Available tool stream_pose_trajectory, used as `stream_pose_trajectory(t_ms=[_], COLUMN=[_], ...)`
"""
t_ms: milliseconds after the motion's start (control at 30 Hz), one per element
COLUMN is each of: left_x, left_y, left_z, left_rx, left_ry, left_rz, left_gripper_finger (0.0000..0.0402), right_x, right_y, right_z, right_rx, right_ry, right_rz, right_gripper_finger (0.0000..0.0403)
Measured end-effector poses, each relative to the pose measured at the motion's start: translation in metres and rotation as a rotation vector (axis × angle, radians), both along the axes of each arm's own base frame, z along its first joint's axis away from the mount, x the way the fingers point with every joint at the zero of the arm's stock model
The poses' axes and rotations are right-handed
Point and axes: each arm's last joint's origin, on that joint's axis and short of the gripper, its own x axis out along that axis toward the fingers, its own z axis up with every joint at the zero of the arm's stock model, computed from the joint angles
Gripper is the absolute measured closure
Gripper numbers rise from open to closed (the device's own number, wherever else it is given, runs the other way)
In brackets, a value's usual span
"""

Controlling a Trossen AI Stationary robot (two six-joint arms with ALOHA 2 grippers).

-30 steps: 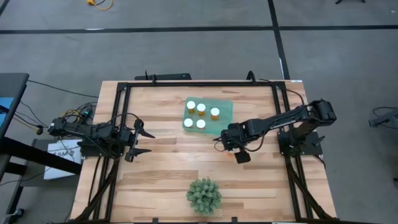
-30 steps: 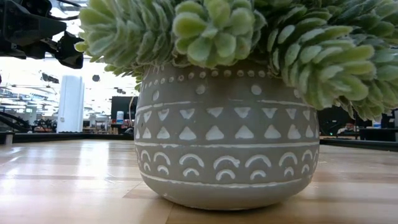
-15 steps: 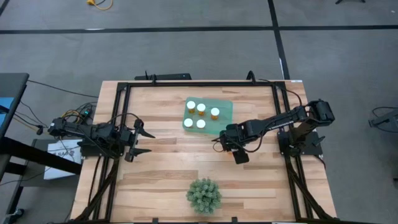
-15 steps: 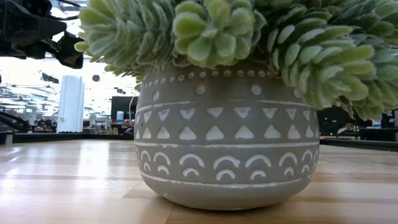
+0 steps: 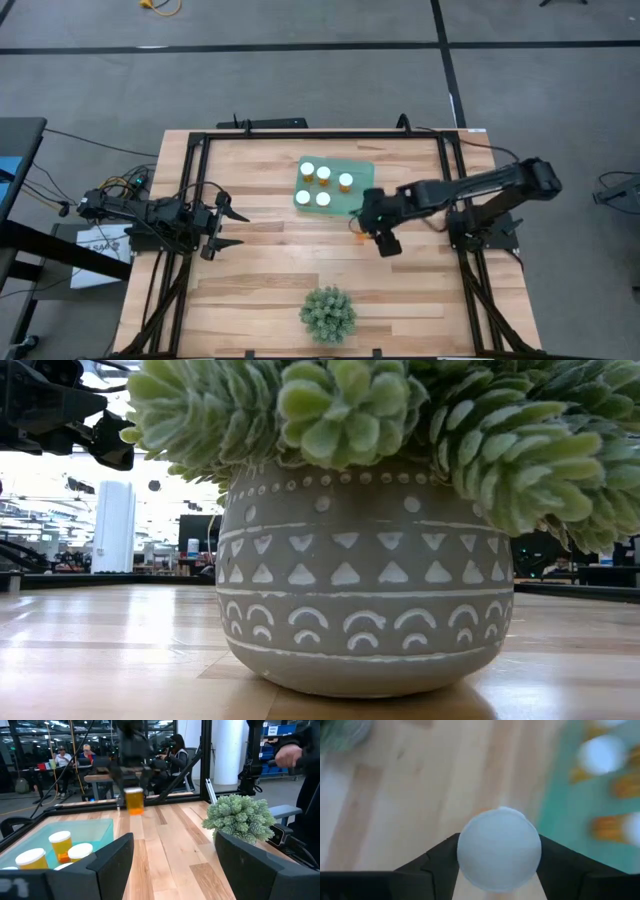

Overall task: Pick and place pill bottles into a basket
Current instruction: Put the orange pill bottle into the green bin

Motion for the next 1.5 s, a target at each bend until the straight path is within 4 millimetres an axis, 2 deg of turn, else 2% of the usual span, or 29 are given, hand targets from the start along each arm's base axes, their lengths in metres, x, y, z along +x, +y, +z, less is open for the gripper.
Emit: stream_pose_trajectory(t_ms=[133,267,433,633,833,1033,1400,1500], left_x=[0.000,0.000,0.000,0.000,0.000,0.000,0.000,0.000], left_y=[0.000,0.000,0.000,0.000,0.000,0.000,0.000,0.000], left_z=[0.000,0.000,0.000,0.000,0.000,0.000,0.000,0.000], left_rx=[-0.007,0.000,-0.005,-0.006,-0.005,-0.001,-0.006,0.000], left_ry=[0.001,0.000,0.000,0.001,0.000,0.000,0.001,0.000], left_rz=[0.000,0.000,0.000,0.000,0.000,0.001,0.000,0.001], left_gripper_finger=[0.0132,0.0132,0.0132,0.0132,0.0132,0.0132,0.0132,0.0132], right_x=[-0.005,-0.004,0.001,0.009,0.020,0.030,0.030,0.030], right_y=[-0.021,-0.045,-0.074,-0.095,-0.100,-0.100,-0.101,-0.102], right_z=[0.024,0.029,0.016,-0.005,-0.029,-0.048,-0.053,-0.053], right_rx=[-0.084,-0.114,-0.121,-0.053,0.009,0.014,0.009,0.005], right_ry=[-0.106,-0.131,-0.073,0.001,0.069,0.092,0.077,0.075], right_rz=[-0.046,-0.091,-0.154,-0.184,-0.172,-0.138,-0.136,-0.144], right_gripper_finger=[0.0189,0.0206,0.0194,0.0185,0.0205,0.0188,0.0193,0.0184])
